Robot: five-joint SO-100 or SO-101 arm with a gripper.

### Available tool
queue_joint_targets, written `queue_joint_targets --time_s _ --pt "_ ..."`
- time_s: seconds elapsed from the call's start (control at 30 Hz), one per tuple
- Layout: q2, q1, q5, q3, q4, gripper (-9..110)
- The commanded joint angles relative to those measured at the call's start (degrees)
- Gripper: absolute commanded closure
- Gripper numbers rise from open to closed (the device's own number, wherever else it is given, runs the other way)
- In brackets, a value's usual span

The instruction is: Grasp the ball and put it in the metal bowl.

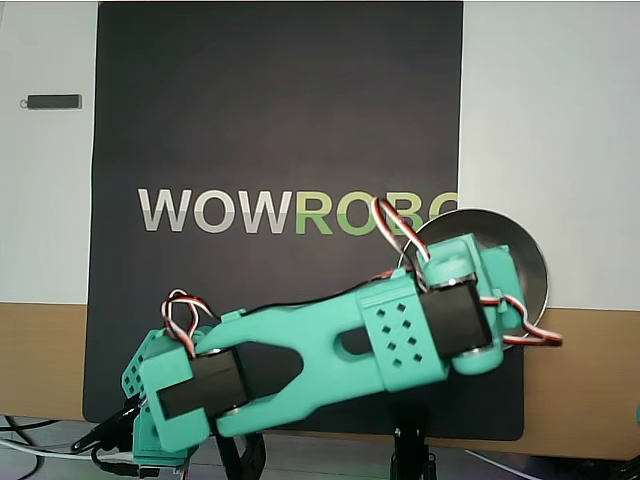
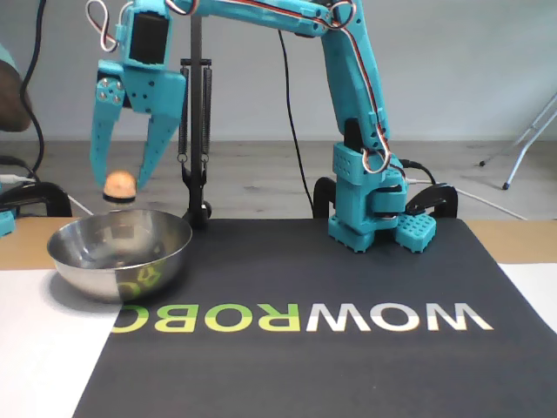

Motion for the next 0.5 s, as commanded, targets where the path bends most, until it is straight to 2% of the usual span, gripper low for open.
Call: queue_joint_targets --time_s 0.0,0.47 --pt "-1.32 -0.53 0.09 -2.29 0.09 63" --pt "-5.98 -0.7 0.09 -2.46 -0.62 62"
